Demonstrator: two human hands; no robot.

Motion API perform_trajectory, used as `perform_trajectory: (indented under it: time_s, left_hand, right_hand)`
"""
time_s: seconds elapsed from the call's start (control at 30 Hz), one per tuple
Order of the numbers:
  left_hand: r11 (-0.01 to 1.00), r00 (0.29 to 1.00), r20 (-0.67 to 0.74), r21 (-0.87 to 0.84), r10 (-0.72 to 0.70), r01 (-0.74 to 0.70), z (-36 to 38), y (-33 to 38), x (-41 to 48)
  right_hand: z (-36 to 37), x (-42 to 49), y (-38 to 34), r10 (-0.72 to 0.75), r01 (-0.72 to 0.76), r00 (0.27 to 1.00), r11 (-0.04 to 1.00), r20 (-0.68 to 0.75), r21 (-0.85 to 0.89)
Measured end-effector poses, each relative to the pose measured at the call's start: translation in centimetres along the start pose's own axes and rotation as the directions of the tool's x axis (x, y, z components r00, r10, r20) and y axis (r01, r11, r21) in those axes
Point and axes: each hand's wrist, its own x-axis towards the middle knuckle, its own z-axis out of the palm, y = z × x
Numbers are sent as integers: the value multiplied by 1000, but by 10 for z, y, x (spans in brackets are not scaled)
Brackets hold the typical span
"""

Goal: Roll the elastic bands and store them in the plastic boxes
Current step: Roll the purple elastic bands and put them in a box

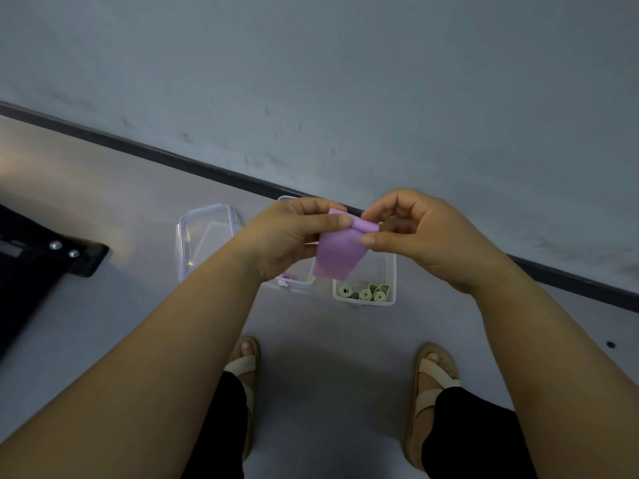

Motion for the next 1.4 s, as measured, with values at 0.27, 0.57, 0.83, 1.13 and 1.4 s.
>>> perform_trajectory:
  time_s: [0.27, 0.57, 0.83, 1.13, 1.4]
  left_hand:
    - [987, 941, 307, 108, -143, 115, -1, 5, -7]
    - [989, 909, 392, 92, -146, 119, -1, 2, -6]
    - [988, 932, 334, 106, -140, 110, -2, 0, -4]
    - [982, 937, 306, 141, -168, 130, 2, 1, -8]
    - [983, 941, 300, 133, -160, 125, -1, -1, -7]
  right_hand:
    - [-5, -4, -8, 37, 35, 918, 984, 394, -174]
    - [-2, -5, -8, 18, 99, 902, 964, 432, -246]
    - [0, -5, -5, 12, 58, 931, 982, 365, -182]
    - [0, -6, -6, 5, 59, 939, 982, 344, -177]
    - [1, -5, -4, -3, 89, 938, 969, 347, -232]
